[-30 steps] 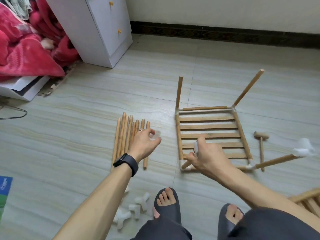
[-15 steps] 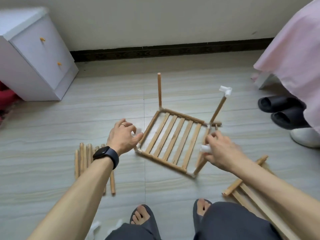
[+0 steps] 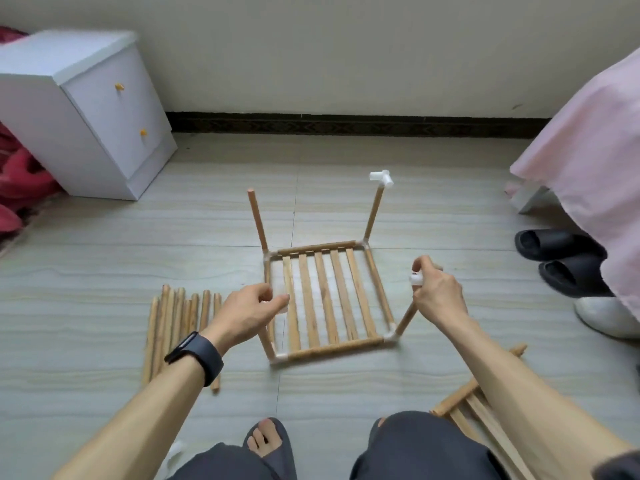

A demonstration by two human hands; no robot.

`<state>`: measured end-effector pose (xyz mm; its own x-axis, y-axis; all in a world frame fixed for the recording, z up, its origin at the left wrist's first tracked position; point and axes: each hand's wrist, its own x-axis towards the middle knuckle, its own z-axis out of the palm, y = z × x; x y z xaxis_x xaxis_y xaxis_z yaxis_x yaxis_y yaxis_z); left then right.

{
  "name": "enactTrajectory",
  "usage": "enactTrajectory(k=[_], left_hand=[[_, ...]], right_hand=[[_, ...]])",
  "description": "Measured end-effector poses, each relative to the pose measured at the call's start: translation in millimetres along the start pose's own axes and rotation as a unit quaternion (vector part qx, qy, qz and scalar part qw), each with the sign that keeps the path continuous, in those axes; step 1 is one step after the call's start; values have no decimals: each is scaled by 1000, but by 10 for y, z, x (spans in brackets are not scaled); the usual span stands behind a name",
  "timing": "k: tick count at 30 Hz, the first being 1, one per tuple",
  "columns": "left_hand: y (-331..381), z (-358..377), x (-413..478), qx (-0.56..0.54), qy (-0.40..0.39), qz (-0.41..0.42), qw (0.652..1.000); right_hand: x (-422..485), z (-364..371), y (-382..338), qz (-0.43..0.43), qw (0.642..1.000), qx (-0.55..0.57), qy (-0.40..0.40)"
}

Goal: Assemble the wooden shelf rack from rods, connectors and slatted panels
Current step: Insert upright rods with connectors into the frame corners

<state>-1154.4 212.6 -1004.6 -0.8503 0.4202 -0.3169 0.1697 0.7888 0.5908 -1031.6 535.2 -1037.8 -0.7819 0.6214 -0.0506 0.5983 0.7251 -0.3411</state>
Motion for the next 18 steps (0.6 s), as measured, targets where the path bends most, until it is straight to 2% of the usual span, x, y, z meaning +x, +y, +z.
enactTrajectory(k=[5, 10, 12, 15, 16, 18], left_hand=[[-41, 240, -192, 23, 40, 6, 999], [-89, 311, -188, -138, 67, -59, 986], [-2, 291, -158, -242, 36, -71, 967], [196, 315, -159, -383, -40, -78, 920], [247, 314, -166, -421, -52, -78, 902], [307, 270, -178, -469, -56, -72, 879]], right_hand=[[144, -8, 5, 2, 999, -24, -41], [171, -16, 157, 27, 999, -22, -6], [154, -82, 195, 41, 999, -5, 7], [-52, -162, 94, 83, 995, 38, 33], [-157, -157, 10, 81, 994, 39, 56], [-378, -112, -198, 22, 994, 48, 98]])
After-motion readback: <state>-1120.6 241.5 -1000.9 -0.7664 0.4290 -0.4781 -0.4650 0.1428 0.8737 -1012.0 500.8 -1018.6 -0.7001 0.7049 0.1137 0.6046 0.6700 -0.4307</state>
